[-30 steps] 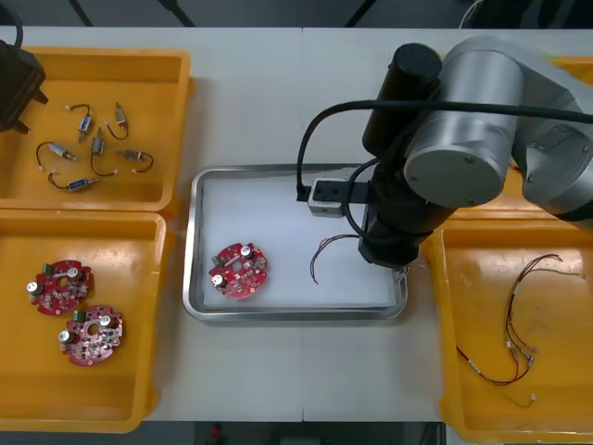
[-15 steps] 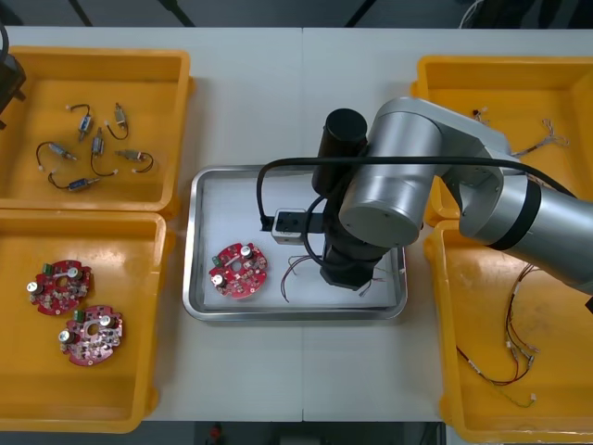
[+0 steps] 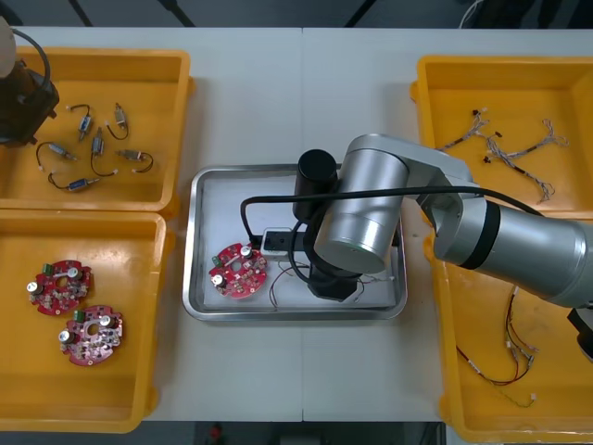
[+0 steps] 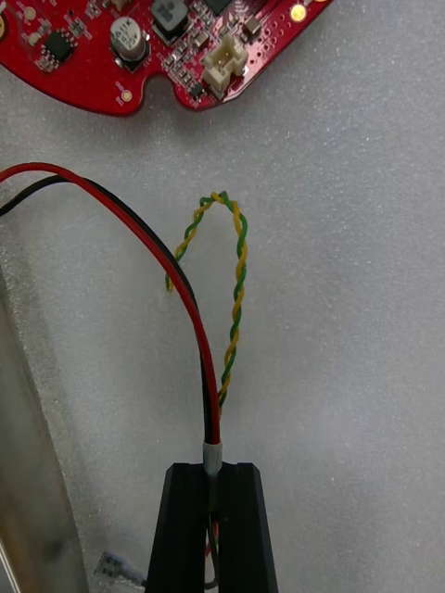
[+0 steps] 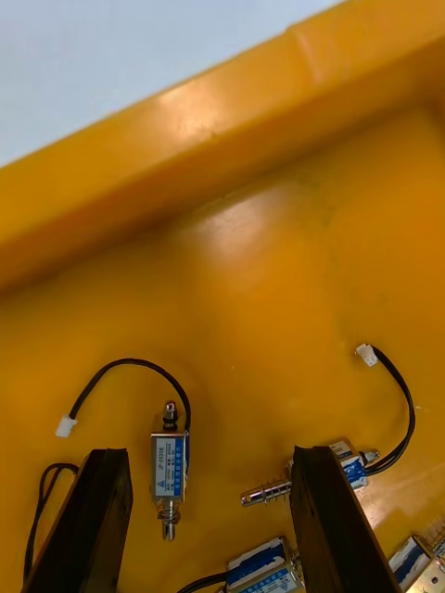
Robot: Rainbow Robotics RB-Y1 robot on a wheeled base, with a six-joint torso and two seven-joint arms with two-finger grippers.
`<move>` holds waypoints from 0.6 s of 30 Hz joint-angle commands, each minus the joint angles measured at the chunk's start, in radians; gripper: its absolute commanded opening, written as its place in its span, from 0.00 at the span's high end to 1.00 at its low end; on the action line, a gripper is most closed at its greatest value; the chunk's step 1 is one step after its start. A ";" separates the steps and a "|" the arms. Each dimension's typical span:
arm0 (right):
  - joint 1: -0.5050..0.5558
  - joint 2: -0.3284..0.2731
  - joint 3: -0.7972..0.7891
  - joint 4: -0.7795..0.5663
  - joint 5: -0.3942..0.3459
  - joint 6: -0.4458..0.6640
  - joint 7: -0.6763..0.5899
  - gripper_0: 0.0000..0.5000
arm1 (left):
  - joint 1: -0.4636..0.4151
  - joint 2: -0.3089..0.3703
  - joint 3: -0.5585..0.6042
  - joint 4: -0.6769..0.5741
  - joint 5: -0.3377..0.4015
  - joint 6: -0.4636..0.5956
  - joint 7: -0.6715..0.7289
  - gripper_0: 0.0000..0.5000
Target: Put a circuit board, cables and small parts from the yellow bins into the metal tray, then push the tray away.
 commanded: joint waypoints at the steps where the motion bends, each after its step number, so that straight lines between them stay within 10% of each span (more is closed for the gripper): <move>1: -0.035 0.034 0.012 0.003 0.010 -0.007 0.039 0.99 | -0.058 -0.028 -0.043 0.034 -0.020 -0.046 -0.045 0.00; 5: -0.035 0.030 0.010 -0.003 0.024 -0.007 0.044 0.41 | -0.059 -0.028 -0.075 0.042 -0.012 -0.054 -0.049 0.00; 9: -0.035 0.024 0.005 -0.026 0.047 -0.018 0.044 0.06 | -0.058 -0.031 -0.078 0.045 0.001 -0.054 -0.057 0.00; 18: -0.035 0.001 -0.025 -0.076 0.044 -0.006 0.033 0.00 | -0.058 -0.050 -0.083 0.074 0.017 -0.075 -0.088 0.00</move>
